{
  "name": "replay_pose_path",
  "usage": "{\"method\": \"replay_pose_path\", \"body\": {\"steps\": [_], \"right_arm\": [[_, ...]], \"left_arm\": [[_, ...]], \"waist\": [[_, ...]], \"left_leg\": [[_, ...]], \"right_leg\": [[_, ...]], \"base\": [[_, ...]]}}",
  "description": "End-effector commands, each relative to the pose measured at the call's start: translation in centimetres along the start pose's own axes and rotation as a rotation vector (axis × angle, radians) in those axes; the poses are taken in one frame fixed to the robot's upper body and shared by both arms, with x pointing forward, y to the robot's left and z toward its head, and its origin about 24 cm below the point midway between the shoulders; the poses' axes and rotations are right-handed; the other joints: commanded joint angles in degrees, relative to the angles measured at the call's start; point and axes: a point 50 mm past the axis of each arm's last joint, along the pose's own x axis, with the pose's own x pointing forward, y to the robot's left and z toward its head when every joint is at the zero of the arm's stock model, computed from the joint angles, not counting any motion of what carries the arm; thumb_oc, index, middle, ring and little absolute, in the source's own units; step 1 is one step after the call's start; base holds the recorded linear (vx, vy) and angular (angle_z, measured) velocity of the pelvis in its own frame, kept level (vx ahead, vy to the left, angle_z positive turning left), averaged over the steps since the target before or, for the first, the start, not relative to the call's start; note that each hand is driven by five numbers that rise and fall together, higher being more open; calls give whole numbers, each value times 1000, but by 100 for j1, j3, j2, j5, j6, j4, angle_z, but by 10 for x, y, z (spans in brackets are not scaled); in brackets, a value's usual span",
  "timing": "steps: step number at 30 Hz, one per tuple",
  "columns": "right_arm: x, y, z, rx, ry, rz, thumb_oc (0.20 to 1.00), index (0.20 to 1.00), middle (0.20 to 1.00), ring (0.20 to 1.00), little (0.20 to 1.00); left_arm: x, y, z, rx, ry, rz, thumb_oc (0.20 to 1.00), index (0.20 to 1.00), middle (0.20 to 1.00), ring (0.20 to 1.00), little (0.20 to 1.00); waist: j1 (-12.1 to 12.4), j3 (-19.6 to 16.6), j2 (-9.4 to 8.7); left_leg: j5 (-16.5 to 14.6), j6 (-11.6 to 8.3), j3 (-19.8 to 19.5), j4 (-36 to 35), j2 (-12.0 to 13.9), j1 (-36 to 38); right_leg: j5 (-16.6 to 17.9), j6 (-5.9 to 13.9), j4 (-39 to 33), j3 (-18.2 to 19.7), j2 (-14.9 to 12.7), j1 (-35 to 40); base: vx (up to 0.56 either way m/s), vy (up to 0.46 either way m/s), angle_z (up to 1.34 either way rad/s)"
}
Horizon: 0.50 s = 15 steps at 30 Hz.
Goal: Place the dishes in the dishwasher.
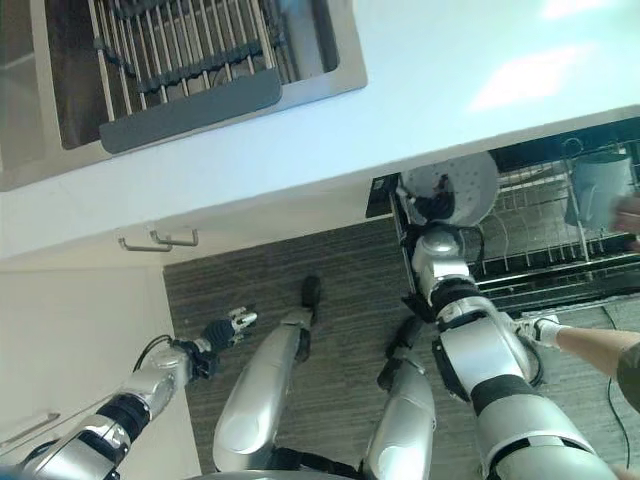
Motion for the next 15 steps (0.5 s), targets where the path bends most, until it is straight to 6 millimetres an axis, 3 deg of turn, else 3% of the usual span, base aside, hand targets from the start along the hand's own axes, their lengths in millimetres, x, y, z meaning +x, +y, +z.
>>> {"method": "replay_pose_path", "body": {"steps": [1, 9, 15], "right_arm": [[-4, 3, 15, 10, -125, -29, 1000, 1000, 1000, 1000, 1000], [-26, 12, -9, -35, -133, -89, 1000, 1000, 1000, 1000, 1000], [-50, 12, -33, -31, -137, -59, 1000, 1000, 1000, 1000, 1000]], "left_arm": [[-8, 1, -27, -25, 60, 7, 1000, 1000, 1000, 1000, 1000], [-21, 13, -61, -89, 137, 97, 1000, 1000, 1000, 1000, 1000], [-34, 17, -87, -135, 199, 166, 1000, 1000, 1000, 1000, 1000]], "waist": [[111, -81, 2], [-90, -96, -293], [-277, -455, -543]], "left_leg": [[-284, -178, -232, 215, -9, -116], [-301, -274, -71, 41, 240, 520], [-289, -340, 102, -260, 386, 1030]], "right_leg": [[-310, -51, 254, 286, 174, 282], [-364, -39, -78, 338, 316, 998], [-391, -21, -425, 336, 409, 1577]], "base": [[59, -68, 0], [49, -55, -6], [79, -52, -15]]}}
